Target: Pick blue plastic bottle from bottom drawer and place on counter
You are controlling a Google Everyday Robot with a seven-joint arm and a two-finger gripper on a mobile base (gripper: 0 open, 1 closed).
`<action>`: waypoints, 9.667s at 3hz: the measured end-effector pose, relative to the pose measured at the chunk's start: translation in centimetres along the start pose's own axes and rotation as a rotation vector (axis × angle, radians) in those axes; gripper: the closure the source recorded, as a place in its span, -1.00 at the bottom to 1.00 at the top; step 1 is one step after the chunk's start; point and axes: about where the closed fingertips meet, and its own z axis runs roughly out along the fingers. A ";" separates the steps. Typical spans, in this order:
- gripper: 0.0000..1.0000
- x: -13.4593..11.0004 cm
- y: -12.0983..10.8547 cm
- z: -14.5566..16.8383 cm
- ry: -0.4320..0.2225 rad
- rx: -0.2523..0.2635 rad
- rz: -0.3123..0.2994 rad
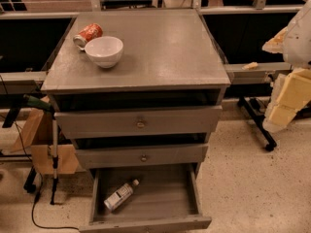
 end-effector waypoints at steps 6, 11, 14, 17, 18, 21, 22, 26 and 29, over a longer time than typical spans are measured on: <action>-1.00 -10.7 5.9 18.6 -0.154 -0.326 0.737; -1.00 -21.3 8.2 32.3 0.057 -0.314 0.988; -1.00 -18.7 20.8 43.8 0.084 -0.668 1.352; -1.00 -29.6 24.9 54.0 -0.129 -0.952 1.672; -1.00 -30.0 25.1 54.3 -0.111 -0.952 1.673; -1.00 -26.4 23.2 69.6 0.151 -1.169 1.931; -1.00 -24.3 22.9 73.8 0.206 -1.245 2.110; -1.00 -23.9 20.1 75.1 0.128 -1.333 2.179; -1.00 -21.9 14.7 81.1 0.206 -1.250 2.464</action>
Offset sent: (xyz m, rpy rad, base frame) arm 0.0210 0.0064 -0.0436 0.1659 0.1352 -0.1427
